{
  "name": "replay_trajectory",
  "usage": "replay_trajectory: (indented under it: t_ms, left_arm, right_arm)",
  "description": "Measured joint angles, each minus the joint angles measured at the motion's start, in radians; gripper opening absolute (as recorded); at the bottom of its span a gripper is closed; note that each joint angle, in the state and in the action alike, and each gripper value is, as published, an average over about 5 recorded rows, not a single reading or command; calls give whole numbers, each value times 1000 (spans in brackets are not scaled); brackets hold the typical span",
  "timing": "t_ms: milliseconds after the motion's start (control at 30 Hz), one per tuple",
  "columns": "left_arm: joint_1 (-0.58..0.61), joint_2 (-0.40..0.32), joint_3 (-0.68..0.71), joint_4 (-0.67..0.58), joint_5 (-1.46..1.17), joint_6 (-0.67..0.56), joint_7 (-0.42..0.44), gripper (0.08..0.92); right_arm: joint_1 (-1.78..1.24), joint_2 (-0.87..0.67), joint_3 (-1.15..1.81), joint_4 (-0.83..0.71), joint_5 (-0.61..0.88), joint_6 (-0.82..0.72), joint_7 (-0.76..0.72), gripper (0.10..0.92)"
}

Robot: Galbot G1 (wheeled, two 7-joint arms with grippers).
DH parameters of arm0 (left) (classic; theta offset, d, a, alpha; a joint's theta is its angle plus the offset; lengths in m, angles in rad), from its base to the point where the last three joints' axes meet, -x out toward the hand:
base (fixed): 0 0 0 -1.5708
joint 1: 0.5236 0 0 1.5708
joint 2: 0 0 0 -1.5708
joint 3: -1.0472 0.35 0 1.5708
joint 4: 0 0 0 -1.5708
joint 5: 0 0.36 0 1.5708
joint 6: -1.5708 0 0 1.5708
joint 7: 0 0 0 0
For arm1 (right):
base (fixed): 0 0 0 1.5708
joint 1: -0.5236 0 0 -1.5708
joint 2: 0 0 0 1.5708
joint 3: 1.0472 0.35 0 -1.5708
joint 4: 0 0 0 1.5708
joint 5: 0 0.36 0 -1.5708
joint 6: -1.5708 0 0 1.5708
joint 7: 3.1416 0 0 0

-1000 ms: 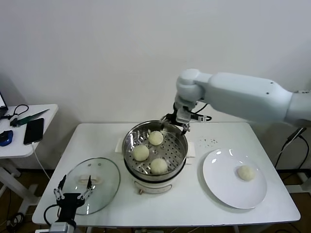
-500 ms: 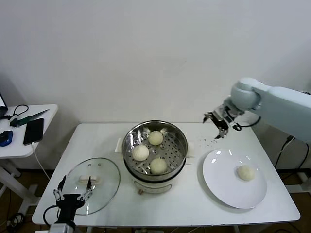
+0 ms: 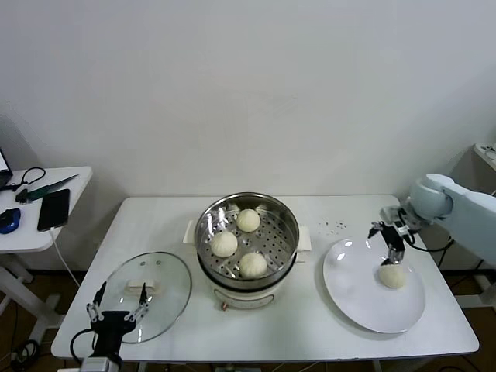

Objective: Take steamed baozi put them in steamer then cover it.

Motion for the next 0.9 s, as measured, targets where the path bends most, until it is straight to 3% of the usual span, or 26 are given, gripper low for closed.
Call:
replay_trajectory:
  t_ms: [900]
  left_arm:
    - [7, -5, -3, 12, 8, -5, -1, 823]
  right_arm:
    - [-161, 49, 104, -177, -74, 32, -10, 821]
